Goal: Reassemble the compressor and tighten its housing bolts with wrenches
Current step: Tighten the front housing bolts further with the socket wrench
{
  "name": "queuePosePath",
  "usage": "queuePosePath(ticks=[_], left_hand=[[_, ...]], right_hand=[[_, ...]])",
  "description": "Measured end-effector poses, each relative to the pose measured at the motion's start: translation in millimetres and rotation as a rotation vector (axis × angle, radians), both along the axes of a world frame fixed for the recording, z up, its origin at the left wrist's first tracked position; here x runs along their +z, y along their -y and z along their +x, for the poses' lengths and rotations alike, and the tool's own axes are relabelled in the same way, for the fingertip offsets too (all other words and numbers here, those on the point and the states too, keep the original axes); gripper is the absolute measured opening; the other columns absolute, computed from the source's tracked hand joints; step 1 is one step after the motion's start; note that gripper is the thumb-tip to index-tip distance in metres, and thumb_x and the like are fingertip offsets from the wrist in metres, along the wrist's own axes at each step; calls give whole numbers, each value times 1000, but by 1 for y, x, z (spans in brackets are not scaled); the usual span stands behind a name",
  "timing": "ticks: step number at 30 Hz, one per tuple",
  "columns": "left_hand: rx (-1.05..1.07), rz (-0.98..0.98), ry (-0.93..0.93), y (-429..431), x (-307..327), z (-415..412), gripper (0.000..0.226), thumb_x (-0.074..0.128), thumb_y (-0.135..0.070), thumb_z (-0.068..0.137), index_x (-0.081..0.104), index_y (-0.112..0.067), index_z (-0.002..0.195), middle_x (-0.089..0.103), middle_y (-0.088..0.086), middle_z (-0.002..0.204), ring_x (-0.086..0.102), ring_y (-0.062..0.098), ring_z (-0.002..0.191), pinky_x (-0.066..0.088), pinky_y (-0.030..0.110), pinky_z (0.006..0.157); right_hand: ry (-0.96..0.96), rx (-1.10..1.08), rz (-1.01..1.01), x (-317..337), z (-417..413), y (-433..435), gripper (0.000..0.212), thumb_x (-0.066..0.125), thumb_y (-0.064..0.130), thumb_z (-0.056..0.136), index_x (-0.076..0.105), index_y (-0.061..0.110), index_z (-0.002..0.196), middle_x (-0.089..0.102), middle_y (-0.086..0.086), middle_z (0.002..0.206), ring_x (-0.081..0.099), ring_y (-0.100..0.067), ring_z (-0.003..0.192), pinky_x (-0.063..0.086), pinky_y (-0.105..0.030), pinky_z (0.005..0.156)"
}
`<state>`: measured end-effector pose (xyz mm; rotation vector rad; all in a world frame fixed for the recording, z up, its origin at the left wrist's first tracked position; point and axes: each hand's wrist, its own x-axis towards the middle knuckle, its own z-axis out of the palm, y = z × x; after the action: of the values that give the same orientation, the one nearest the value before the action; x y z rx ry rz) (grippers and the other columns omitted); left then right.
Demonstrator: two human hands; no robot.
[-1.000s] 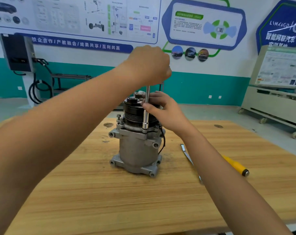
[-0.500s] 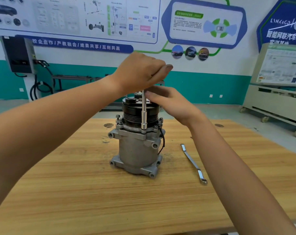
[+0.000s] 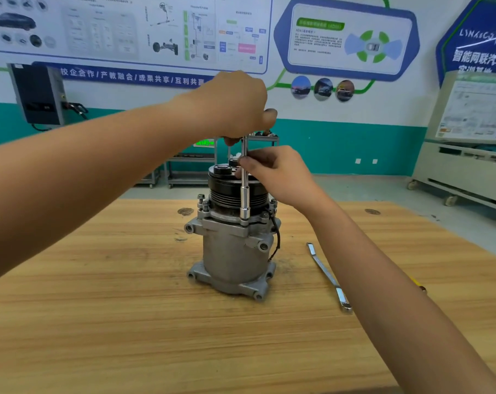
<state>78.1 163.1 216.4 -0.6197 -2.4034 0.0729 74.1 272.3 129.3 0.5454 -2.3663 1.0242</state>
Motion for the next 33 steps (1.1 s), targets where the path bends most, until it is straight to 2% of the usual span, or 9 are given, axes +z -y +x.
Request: queuePosePath(ticks=[5,7,11,15,19,23,27,29,33], left_hand=[[-42,105,-28,5,-11,3,50,39,-26,96,33,-7,51,39,8,49,30,19,47,23,29,46],[-131,262,12,12,-19,0,50,42,-29,96,41,0,55,49,17,53,38,27,48,34,27,48],[-366,795,209,20,-42,-11,44,46,-31,96,60,7,77,67,24,77,66,34,73,55,44,73],[-577,1519,537,7,-58,-15,37,38,-30,100,57,-7,79,69,3,59,68,15,57,56,26,56],[-612,1766,722,-9,-52,-21,37,25,-32,101,46,-11,78,50,-4,39,45,11,35,41,19,46],[-692,1622,1092,-10,-42,-31,35,23,-33,99,36,-19,70,25,-8,33,19,6,27,20,12,34],[-773,1265,1400,-4,-36,-40,35,24,-34,97,38,-19,69,24,-11,30,20,2,24,20,14,31],[-656,1165,1337,-4,-30,-40,36,25,-35,98,41,-17,72,30,-10,33,27,3,27,32,12,36],[-212,712,752,-4,-8,-32,33,31,-21,99,55,-5,83,67,4,56,64,17,48,55,27,47]], right_hand=[[-92,-66,-44,-5,2,4,25,54,29,94,72,14,102,72,-4,95,62,-21,100,27,-54,108],[-135,-87,-77,-8,3,7,24,56,29,93,73,12,95,73,-6,88,64,-22,93,31,-54,105],[-207,-126,-167,-16,5,14,23,60,28,91,73,10,86,71,-6,79,64,-23,85,38,-52,98],[-198,-109,-218,-21,4,16,16,64,29,87,66,16,79,62,3,70,61,-22,82,41,-54,93],[-222,-107,-183,-27,1,11,15,67,29,85,69,15,83,68,1,83,60,-21,92,41,-51,92],[-212,-136,-129,-38,0,-2,27,71,33,81,70,14,100,68,0,103,54,-19,107,38,-47,96],[-234,-160,-51,-40,1,-13,35,73,34,79,69,14,108,61,-4,119,47,-21,120,34,-47,101],[-242,-172,-38,-37,4,-17,41,74,34,79,67,15,114,55,-4,128,42,-20,126,30,-48,104],[-11,-153,67,-38,6,-22,85,71,48,75,32,21,145,27,-1,153,20,-17,141,20,-51,113]])
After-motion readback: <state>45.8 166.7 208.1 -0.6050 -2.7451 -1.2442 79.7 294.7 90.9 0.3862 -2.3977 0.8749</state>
